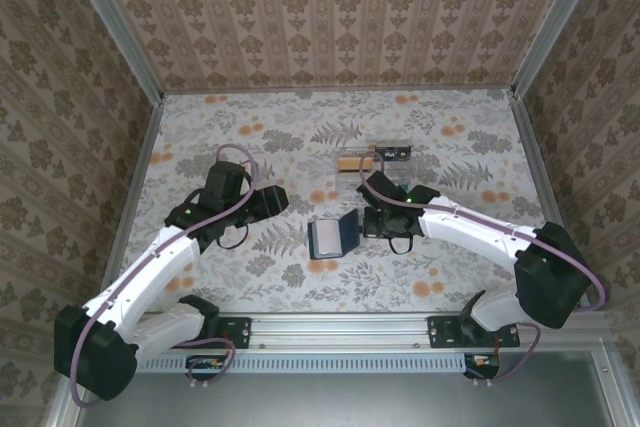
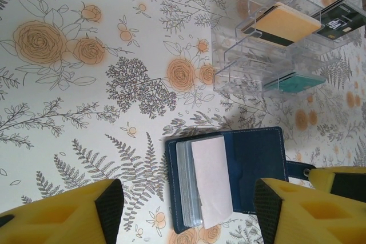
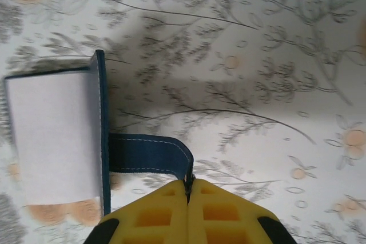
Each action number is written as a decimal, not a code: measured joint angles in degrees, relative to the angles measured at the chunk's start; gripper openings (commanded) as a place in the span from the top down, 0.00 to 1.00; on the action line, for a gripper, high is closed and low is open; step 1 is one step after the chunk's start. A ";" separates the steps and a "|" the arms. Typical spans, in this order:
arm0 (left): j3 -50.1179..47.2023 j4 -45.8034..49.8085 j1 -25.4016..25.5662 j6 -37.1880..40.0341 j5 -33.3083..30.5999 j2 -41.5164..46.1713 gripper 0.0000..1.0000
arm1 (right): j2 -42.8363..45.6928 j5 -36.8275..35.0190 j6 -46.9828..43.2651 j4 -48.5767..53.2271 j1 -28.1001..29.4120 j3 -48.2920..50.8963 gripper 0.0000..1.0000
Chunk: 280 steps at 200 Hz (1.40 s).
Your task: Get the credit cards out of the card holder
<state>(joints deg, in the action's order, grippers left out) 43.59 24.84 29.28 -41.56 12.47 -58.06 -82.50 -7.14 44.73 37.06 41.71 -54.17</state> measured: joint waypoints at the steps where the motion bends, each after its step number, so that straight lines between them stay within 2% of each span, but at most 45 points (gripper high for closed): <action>1: 0.00 0.00 0.00 0.00 0.04 0.00 0.35 | -0.09 -0.09 0.00 0.11 0.00 0.00 0.92; 14: 0.00 -0.17 0.15 0.00 0.48 -0.20 0.35 | -1.88 -1.33 -0.02 1.79 -0.09 -0.07 0.90; 27: 0.00 -0.61 0.61 0.00 1.01 -0.85 0.38 | -3.45 -1.57 -0.22 2.62 -0.09 -0.07 1.00; 39: -0.02 -1.09 1.05 0.13 1.57 -1.75 0.39 | -3.85 -1.49 -0.31 2.47 -0.09 0.15 1.00; 62: -0.50 -3.15 1.86 -0.17 3.43 -3.78 0.50 | -4.04 -1.79 -0.24 2.47 -0.11 0.28 1.00; 82: -0.76 -5.92 2.84 -0.50 5.81 -6.82 0.51 | -5.18 -2.58 -0.26 2.47 -0.11 0.28 1.00; 126: -0.76 -11.45 5.95 -0.92 10.88 -17.40 0.50 | -6.12 -3.02 -0.26 2.25 -0.09 0.68 1.00; 183: 1.77 -13.33 10.56 -0.92 12.92 -27.28 0.48 | -6.12 -2.97 -0.26 0.76 -0.11 1.79 1.00; 280: 4.72 -15.10 14.47 -0.92 14.21 -35.06 0.43 | -6.12 -2.16 -1.16 -2.45 -0.61 3.50 1.00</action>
<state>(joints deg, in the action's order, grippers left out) 48.31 9.74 43.75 -42.48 26.68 -93.12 -88.62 -9.30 43.57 34.61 41.10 -50.68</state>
